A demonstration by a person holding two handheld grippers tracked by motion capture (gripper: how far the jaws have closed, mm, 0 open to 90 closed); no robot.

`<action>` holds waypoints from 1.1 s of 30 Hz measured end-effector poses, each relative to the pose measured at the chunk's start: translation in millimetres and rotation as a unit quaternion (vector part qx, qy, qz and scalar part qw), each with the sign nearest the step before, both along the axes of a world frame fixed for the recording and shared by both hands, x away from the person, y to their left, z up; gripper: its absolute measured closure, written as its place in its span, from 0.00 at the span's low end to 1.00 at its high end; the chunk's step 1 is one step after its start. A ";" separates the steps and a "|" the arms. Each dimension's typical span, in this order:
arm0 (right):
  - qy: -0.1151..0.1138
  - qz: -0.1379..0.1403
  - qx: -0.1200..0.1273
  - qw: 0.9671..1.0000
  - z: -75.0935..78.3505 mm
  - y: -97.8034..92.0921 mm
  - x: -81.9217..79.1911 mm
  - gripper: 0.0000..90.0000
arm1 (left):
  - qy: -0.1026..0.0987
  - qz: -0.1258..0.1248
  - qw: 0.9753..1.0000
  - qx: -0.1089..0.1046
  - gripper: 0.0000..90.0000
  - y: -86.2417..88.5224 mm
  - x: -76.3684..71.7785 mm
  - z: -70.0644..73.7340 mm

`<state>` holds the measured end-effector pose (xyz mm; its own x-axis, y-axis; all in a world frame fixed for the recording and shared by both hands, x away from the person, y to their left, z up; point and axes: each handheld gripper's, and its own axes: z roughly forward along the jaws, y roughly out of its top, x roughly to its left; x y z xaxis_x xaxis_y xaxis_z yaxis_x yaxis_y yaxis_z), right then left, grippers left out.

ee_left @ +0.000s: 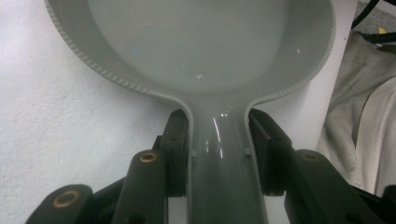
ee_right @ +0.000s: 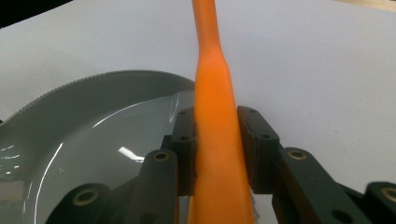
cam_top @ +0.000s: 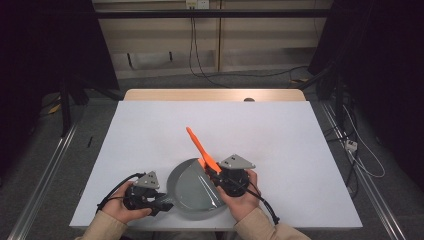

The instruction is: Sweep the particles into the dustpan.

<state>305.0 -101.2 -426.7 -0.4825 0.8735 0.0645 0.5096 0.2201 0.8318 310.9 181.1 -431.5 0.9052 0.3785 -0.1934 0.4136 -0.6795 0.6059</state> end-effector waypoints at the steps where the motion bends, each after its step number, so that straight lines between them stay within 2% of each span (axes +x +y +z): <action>1: -0.001 0.003 0.001 1.000 -0.3 1.1 -0.2 0.78 | 0.000 0.000 1.000 0.001 0.69 0.1 0.1 0.2; 13: -0.003 0.011 0.018 1.000 2.1 9.0 -1.0 0.78 | 0.003 0.002 1.000 -0.002 0.69 0.7 0.8 0.2; 16: -0.005 0.026 0.029 0.999 5.8 16.2 -2.8 0.78 | 0.002 0.002 1.000 -0.002 0.69 0.7 0.6 0.1; 20: -0.008 0.049 0.017 0.999 7.8 31.9 -5.0 0.79 | 0.003 0.005 1.000 -0.003 0.69 1.4 0.3 -0.5; 23: -0.008 0.062 0.031 0.998 8.4 36.7 -3.7 0.79 | 0.001 0.006 1.000 -0.001 0.69 2.8 1.1 -0.6; 27: -0.017 0.062 0.040 0.997 15.3 32.3 -0.1 0.79 | 0.004 0.006 1.000 -0.006 0.69 3.6 1.4 -1.4; 33: -0.024 0.044 0.047 0.998 24.6 10.2 9.3 0.79 | 0.004 0.007 1.000 -0.008 0.69 3.7 2.0 -1.1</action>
